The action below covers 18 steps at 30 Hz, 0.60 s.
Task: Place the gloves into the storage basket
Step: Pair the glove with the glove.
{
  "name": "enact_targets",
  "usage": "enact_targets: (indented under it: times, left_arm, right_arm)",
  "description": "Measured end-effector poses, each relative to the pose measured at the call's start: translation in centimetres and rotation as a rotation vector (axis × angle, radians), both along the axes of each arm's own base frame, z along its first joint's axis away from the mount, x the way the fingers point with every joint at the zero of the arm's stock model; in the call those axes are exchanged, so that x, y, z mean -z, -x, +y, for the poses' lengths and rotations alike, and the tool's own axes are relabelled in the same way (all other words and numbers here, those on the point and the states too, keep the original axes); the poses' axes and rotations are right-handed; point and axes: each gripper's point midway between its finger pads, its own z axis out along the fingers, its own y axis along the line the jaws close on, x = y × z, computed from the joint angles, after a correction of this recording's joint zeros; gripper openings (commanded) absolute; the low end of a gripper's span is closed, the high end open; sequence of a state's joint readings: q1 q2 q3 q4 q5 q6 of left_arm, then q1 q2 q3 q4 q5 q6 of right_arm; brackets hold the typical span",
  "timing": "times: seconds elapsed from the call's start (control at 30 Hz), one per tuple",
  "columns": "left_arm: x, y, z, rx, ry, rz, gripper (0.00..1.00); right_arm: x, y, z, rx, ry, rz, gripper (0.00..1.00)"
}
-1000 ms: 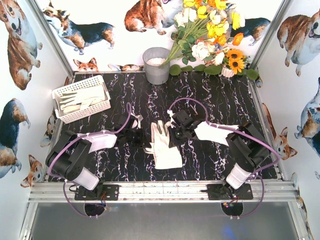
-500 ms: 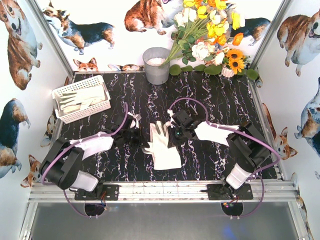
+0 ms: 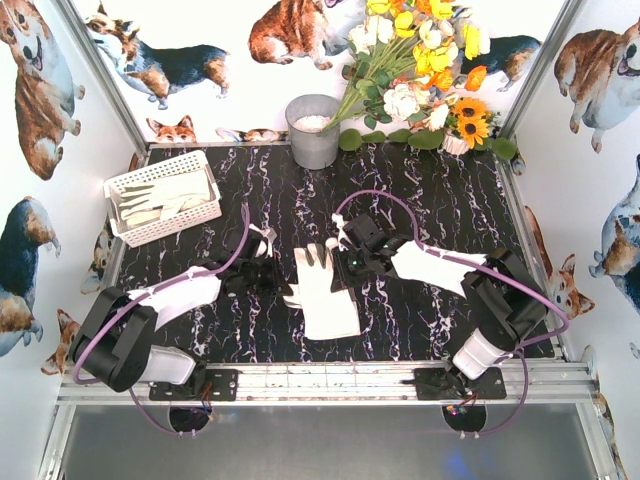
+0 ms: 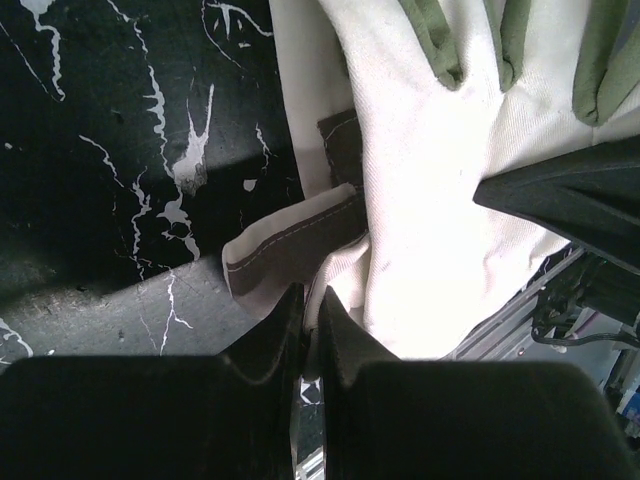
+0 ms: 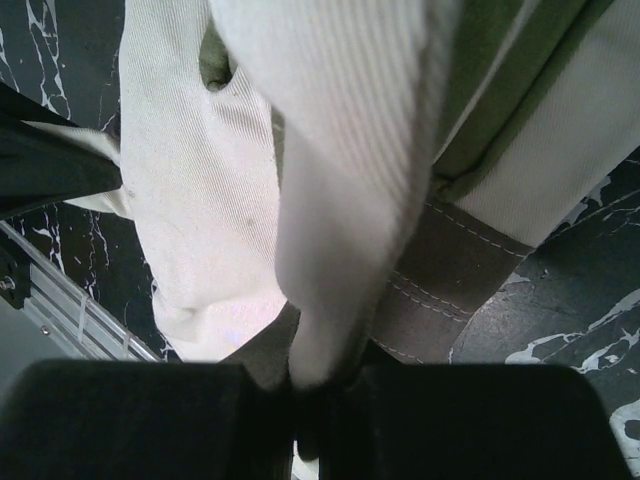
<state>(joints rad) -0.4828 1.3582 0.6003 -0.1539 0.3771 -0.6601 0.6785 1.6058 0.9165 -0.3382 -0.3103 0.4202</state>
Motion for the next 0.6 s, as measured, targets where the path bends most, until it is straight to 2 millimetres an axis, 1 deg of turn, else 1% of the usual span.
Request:
enact_targets:
  times: [0.23,0.53,0.57,0.6]
  left_arm:
    - [0.7,0.1,0.0,0.002,-0.006,0.016,0.0]
    - [2.5,-0.1,-0.1,0.007,-0.025,0.045,0.0]
    - [2.7,-0.2,-0.1,0.007,-0.026,0.047,0.0]
    - [2.8,-0.2,-0.1,0.008,-0.027,0.049,0.03]
  right_arm:
    - [0.8,0.1,0.0,-0.001,0.012,0.016,0.0]
    - [2.4,-0.1,0.0,0.003,0.034,0.034,0.0]
    - [2.5,-0.1,0.0,0.003,0.036,0.036,0.0]
    - [2.7,-0.1,0.0,0.003,0.038,0.038,0.0]
